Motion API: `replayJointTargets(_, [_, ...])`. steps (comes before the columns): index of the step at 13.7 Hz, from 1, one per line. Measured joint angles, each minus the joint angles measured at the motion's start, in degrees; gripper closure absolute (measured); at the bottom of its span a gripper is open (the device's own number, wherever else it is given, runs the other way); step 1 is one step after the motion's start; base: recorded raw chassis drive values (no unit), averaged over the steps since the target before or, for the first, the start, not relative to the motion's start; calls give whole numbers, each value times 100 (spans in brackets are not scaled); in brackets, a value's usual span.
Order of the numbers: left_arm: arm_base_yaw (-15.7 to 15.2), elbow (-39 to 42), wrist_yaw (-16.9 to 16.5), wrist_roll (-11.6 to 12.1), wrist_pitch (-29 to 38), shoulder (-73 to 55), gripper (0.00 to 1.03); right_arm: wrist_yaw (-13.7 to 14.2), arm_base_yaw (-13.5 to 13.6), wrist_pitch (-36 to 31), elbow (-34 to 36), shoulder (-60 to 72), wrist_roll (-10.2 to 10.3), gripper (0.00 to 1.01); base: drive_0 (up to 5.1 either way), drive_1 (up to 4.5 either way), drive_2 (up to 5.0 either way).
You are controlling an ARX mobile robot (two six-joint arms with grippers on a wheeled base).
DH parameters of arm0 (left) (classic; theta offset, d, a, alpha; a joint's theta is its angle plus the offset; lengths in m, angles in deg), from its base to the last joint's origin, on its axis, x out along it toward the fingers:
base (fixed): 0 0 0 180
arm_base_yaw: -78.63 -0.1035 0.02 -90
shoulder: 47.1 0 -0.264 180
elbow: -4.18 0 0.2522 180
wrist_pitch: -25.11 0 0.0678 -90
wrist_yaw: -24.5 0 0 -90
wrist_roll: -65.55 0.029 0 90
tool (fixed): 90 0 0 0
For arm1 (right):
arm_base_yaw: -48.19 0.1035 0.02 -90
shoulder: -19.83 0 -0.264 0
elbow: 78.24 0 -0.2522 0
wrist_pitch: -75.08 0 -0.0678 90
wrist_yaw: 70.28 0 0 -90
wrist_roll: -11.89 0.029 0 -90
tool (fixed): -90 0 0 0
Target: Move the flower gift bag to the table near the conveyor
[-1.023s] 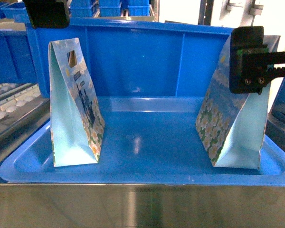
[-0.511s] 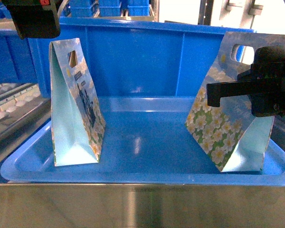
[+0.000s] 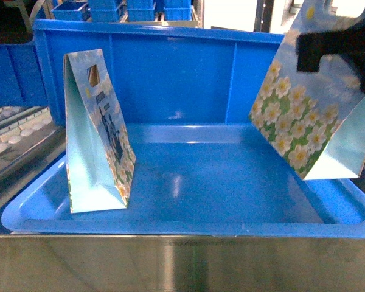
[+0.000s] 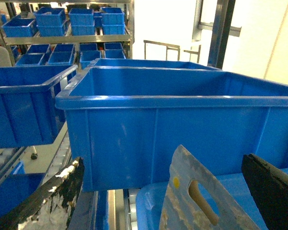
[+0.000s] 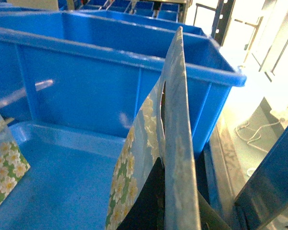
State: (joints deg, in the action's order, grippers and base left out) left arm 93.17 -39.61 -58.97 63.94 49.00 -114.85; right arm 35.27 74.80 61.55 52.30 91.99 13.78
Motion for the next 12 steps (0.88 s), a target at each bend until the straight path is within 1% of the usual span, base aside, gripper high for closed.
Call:
replayJointTargets(1, [-9, 4, -15, -4, 2, 2, 5, 13, 0, 33, 0, -144, -33, 99, 0, 0, 0])
replayJointTargets(3, [-9, 17, -35, -11, 4, 2, 5, 61, -7, 79, 87, -603, -210, 99, 0, 0, 0])
replayJointTargets(4, [0, 22, -37, -11, 7, 2, 5, 81, -90, 77, 214, -960, -376, 99, 0, 0, 0])
replayJointTargets(5, [57, 22, -35, -9, 13, -2, 5, 70, -262, 243, 337, -1351, -481, 99, 0, 0, 0])
replayJointTargets(6, [101, 22, -35, -7, 39, -63, 5, 13, -435, 476, 577, -1893, -573, 99, 0, 0, 0])
replayJointTargets(7, [140, 7, -39, -9, 55, -166, 5, -42, -531, 586, 763, -2234, -627, 99, 0, 0, 0])
replayJointTargets(9, [236, -192, -72, -4, 111, -507, 5, -109, -573, 483, 876, -2345, -743, 99, 0, 0, 0])
replayJointTargets(11, [348, -490, -44, 11, 184, -892, 5, -192, -599, 223, 879, -2065, -787, 99, 0, 0, 0])
replayJointTargets(12, [479, -704, -31, 44, 149, -1207, 5, -219, -592, 103, 839, -1886, -839, 99, 0, 0, 0])
